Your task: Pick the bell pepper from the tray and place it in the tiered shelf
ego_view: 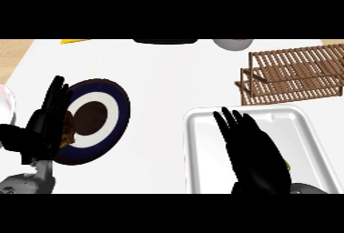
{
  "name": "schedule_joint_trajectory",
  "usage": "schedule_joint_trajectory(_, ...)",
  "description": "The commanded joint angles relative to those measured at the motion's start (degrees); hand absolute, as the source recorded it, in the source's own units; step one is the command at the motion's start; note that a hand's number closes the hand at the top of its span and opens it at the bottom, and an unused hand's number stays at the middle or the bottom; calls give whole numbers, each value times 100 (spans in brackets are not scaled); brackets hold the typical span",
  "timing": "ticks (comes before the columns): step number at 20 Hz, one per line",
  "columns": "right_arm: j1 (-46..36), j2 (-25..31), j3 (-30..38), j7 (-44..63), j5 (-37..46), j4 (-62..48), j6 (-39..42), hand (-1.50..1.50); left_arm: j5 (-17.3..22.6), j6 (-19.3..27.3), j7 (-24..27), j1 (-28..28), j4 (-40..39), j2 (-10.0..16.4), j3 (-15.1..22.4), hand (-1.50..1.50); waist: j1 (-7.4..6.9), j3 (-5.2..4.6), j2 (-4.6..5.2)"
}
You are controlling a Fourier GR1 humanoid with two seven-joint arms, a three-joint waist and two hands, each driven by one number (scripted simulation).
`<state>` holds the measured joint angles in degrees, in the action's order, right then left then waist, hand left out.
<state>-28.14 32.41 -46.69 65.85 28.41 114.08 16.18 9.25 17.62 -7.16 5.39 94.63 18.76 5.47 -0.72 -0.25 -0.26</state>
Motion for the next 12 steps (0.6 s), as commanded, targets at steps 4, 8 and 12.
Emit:
schedule_joint_trajectory(4,-128,-209,-312,1490,292,-663,918,-150,-71,52,-13,-145,132,-92,72,0,43,2,-16)
schedule_joint_trajectory(8,-33,-480,-183,1582,450,-556,890,-150,-25,-41,19,-238,199,18,-102,0,70,15,-10)
schedule_joint_trajectory(12,317,-337,-81,910,795,-904,727,-150,-152,99,-65,-24,80,-164,-43,0,88,21,17)
